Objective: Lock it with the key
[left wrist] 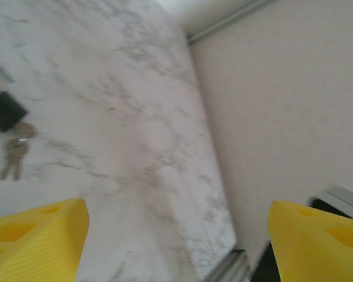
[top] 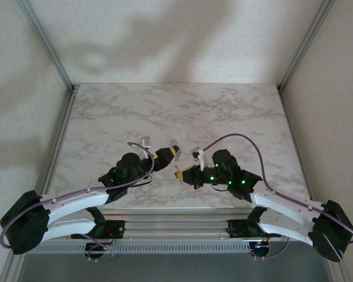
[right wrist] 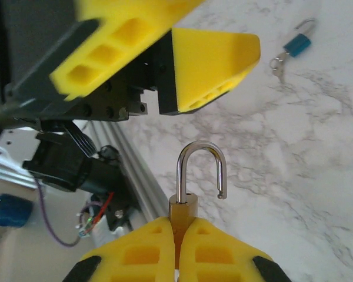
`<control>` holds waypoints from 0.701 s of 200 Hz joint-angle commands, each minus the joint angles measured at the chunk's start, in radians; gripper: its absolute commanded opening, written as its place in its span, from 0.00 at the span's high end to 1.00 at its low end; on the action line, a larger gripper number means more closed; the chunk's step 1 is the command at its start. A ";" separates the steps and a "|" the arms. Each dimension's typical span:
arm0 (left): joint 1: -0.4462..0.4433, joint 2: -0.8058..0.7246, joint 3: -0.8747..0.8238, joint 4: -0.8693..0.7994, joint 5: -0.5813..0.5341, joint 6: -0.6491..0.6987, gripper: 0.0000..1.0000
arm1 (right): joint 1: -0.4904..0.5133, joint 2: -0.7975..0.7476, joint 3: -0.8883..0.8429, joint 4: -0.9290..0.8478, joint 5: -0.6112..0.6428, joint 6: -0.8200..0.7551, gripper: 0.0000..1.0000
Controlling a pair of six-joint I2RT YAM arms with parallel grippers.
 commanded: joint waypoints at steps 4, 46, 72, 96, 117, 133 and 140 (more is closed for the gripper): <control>0.006 -0.008 -0.057 0.274 0.158 -0.003 0.20 | -0.027 0.032 0.040 0.122 -0.192 0.058 1.00; 0.005 0.033 -0.102 0.448 0.251 -0.049 0.19 | -0.031 0.073 0.074 0.148 -0.257 0.069 1.00; 0.004 0.043 -0.106 0.492 0.288 -0.065 0.19 | -0.035 0.104 0.083 0.156 -0.270 0.069 1.00; 0.002 0.028 -0.108 0.485 0.299 -0.062 0.19 | -0.039 0.123 0.088 0.157 -0.267 0.065 1.00; 0.001 0.010 -0.108 0.471 0.305 -0.059 0.19 | -0.049 0.133 0.094 0.150 -0.266 0.062 1.00; 0.000 0.001 -0.110 0.468 0.310 -0.056 0.19 | -0.056 0.133 0.098 0.141 -0.261 0.059 1.00; 0.000 -0.004 -0.110 0.459 0.309 -0.054 0.19 | -0.059 0.132 0.100 0.133 -0.259 0.056 1.00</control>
